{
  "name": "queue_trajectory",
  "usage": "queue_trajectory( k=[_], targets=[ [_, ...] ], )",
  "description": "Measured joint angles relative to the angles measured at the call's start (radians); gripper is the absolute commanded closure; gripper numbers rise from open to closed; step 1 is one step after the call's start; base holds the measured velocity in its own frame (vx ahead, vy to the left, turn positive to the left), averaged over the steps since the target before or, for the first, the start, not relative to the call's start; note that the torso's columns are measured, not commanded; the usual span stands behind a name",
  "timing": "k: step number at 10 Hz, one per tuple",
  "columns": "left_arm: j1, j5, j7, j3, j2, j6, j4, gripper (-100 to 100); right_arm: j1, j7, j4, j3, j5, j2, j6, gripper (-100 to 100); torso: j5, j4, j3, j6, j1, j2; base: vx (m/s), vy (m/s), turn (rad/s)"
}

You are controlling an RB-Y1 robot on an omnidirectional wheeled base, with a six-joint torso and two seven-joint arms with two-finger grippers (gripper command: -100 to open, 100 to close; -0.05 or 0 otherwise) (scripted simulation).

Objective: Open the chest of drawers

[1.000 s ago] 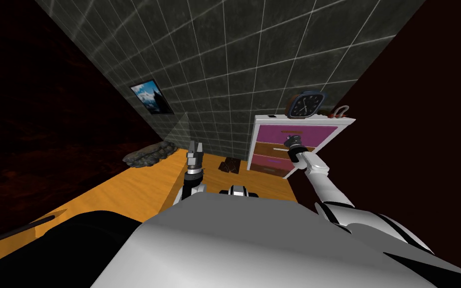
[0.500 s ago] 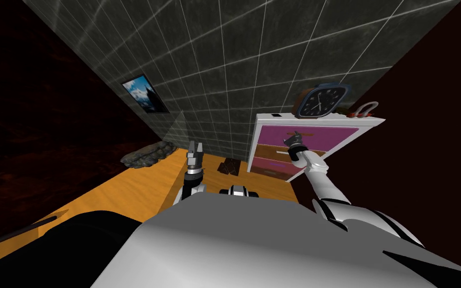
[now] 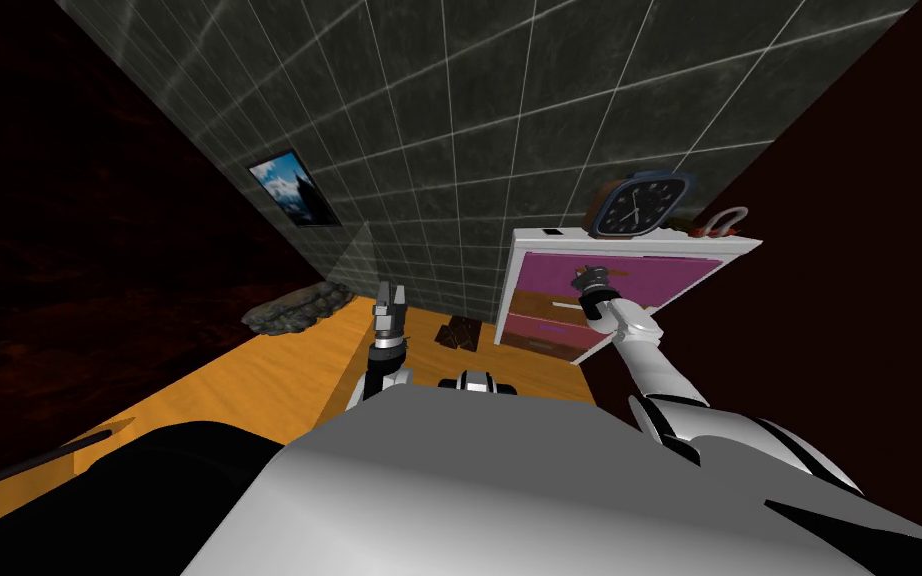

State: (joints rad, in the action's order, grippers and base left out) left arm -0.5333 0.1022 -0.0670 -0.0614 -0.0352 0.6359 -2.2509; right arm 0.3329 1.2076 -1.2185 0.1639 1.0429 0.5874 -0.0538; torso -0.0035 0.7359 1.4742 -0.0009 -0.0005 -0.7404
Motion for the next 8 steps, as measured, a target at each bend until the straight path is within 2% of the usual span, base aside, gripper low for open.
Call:
queue_trajectory(
  k=[6, 7, 8],
  targets=[
    [0.0, 0.0, 0.0, 0.0, 0.0, 0.0, 0.0, 0, -0.003, -0.01, 0.007, -0.014, -0.013, 0.017, 0.012, 100, 0.001, -0.001, 0.002, 0.0, 0.0, 0.003, -0.157, 0.052, -0.028],
    [0.0, 0.0, 0.0, 0.0, 0.0, 0.0, 0.0, 0, -0.004, -0.01, 0.008, -0.014, -0.013, 0.018, 0.015, -100, 0.001, -0.001, 0.002, -0.001, 0.0, 0.003, -0.105, 0.069, 0.047],
    [0.0, 0.0, 0.0, 0.0, 0.0, 0.0, 0.0, 0, 0.007, -0.016, 0.03, -0.012, -0.02, 0.038, 0.025, -100, 0.002, 0.0, 0.005, 0.0, 0.0, 0.008, -0.033, 0.054, 0.05]
  ],
)
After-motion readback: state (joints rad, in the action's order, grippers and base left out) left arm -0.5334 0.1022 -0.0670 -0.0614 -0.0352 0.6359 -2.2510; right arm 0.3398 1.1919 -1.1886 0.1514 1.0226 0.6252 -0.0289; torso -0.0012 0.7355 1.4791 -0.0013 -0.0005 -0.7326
